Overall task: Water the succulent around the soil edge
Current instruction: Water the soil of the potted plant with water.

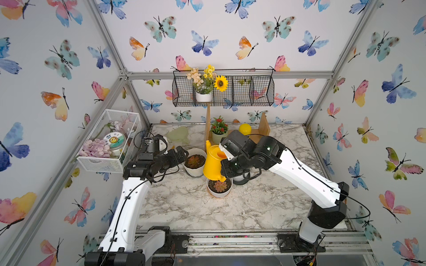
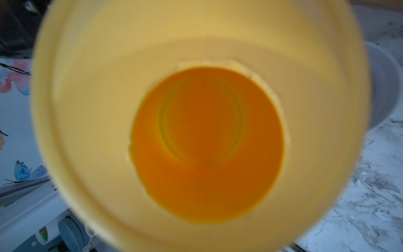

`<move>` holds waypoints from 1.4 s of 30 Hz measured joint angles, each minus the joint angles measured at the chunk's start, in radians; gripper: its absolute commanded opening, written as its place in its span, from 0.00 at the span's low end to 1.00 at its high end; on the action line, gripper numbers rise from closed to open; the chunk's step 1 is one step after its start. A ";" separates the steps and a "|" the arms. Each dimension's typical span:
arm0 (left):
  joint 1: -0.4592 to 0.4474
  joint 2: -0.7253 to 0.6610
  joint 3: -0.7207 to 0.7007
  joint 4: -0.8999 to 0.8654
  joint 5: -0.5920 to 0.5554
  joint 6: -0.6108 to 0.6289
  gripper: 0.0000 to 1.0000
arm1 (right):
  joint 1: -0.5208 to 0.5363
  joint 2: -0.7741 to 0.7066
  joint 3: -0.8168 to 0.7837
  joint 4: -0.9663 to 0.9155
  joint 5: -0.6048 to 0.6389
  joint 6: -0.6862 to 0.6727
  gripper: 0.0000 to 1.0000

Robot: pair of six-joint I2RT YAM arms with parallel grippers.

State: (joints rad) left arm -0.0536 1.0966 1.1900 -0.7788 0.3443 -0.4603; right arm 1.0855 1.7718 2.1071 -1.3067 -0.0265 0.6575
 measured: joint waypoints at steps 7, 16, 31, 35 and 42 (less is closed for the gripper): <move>0.007 0.125 0.183 -0.011 -0.001 0.014 0.99 | 0.016 0.116 0.082 -0.039 0.068 -0.007 0.01; 0.015 0.168 0.225 -0.012 -0.001 0.027 0.99 | 0.017 0.160 0.102 -0.046 0.117 -0.005 0.01; 0.048 0.201 0.211 0.003 0.004 0.035 0.99 | 0.020 0.228 0.158 -0.016 0.061 0.005 0.01; 0.048 0.218 0.193 0.022 0.023 0.039 0.99 | 0.020 0.234 0.158 -0.001 0.029 0.012 0.01; 0.048 0.224 0.137 0.050 0.026 0.045 0.99 | 0.020 0.268 0.158 0.018 -0.008 0.023 0.01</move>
State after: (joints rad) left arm -0.0055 1.3205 1.3266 -0.7292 0.3698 -0.4156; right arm 1.1053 2.0396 2.2646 -1.2892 -0.0341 0.6804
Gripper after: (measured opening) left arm 0.986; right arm 0.190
